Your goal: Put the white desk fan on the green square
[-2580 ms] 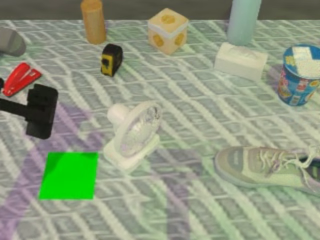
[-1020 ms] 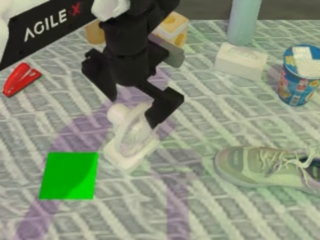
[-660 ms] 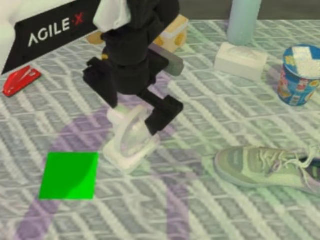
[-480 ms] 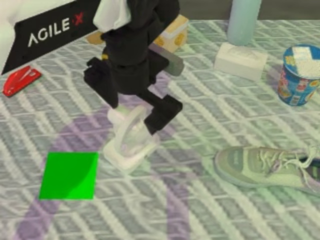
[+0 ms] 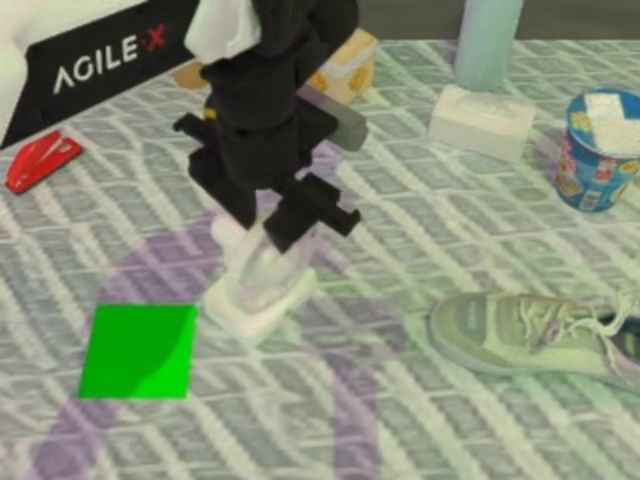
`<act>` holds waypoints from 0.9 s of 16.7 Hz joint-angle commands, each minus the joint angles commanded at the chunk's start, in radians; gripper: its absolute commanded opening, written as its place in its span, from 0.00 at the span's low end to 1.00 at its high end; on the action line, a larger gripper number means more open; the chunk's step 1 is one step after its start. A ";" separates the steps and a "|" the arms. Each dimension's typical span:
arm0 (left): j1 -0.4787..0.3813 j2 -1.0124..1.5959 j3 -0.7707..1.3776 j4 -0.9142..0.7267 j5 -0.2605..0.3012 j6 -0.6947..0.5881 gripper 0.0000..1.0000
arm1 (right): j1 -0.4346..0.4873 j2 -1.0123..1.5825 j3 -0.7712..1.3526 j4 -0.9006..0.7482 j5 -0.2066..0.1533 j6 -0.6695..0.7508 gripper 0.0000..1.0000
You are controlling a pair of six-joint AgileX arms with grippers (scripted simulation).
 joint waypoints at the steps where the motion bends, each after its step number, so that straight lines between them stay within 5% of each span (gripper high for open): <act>1: 0.000 0.000 0.000 0.000 0.000 0.000 0.17 | 0.000 0.000 0.000 0.000 0.000 0.000 1.00; 4: 0.000 0.000 0.000 0.000 0.000 0.000 0.00 | 0.000 0.000 0.000 0.000 0.000 0.000 1.00; 15: 0.003 0.000 0.043 -0.042 0.002 0.000 0.00 | 0.000 0.000 0.000 0.000 0.000 0.000 1.00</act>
